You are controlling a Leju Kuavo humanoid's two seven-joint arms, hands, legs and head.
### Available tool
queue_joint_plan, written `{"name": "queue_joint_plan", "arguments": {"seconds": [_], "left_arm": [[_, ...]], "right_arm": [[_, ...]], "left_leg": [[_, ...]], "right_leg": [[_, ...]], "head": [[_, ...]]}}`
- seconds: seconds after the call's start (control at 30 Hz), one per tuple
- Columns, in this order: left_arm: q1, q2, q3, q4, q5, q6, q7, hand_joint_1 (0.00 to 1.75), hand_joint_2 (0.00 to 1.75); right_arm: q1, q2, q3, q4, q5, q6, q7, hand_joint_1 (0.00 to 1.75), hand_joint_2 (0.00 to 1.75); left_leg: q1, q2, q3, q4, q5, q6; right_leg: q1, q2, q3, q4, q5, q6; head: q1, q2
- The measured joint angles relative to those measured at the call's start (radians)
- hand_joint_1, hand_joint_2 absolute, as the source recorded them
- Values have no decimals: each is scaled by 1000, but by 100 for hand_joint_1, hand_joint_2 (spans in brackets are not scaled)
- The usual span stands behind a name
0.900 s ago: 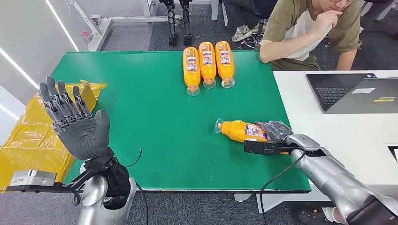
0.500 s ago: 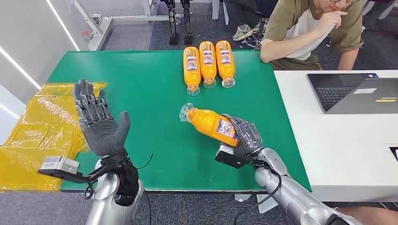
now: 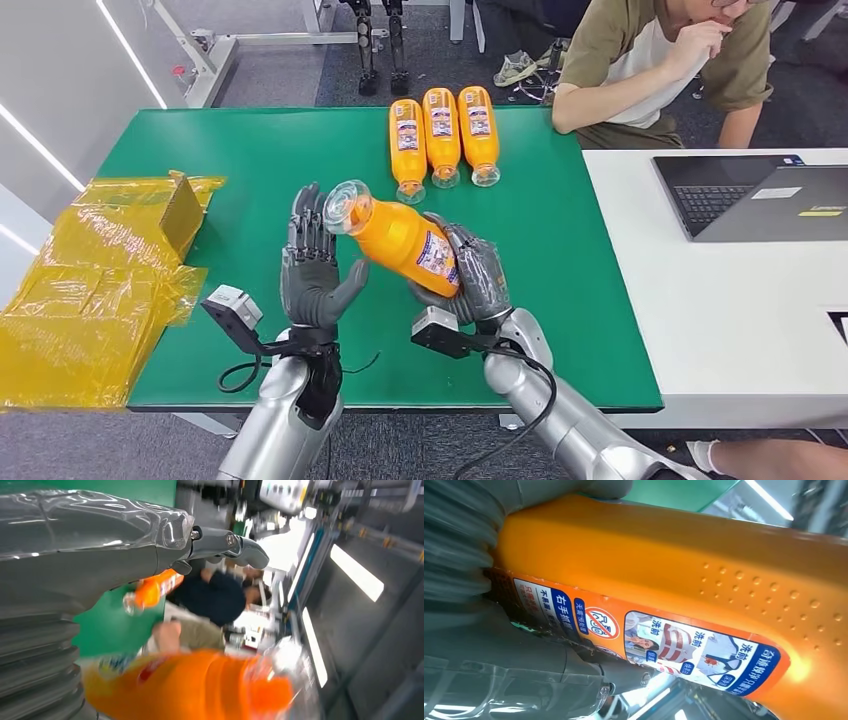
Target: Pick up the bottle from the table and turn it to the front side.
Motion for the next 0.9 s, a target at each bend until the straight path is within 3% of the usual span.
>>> {"name": "queue_joint_plan", "arguments": {"seconds": [0.27, 0.7, 0.83, 0.9], "left_arm": [[-8, -2, -37, 19, -22, -67, 5, 0, 175], [-2, -1, -33, 33, -51, -49, 11, 0, 175], [-2, -1, -33, 45, -57, -47, 6, 172, 175], [-2, -1, -33, 49, -61, -51, 1, 175, 175]], "right_arm": [[14, 44, 27, 8, 64, 130, 65, 175, 175], [45, 37, 45, -5, 162, 284, 123, 175, 175], [54, 31, 42, -18, 184, 305, 137, 175, 175], [59, 29, 36, -23, 190, 310, 140, 175, 175]], "left_leg": [[0, 0, 0, 0, 0, 0], [0, 0, -1, 0, 0, 0], [0, 0, -1, 0, 0, 0], [0, 0, 0, 0, 0, 0]], "right_leg": [[0, 0, 0, 0, 0, 0], [0, 0, -1, 0, 0, 0], [0, 0, -1, 0, 0, 0], [0, 0, -1, 0, 0, 0]], "head": [[0, 0], [0, 0], [0, 0], [0, 0]]}}
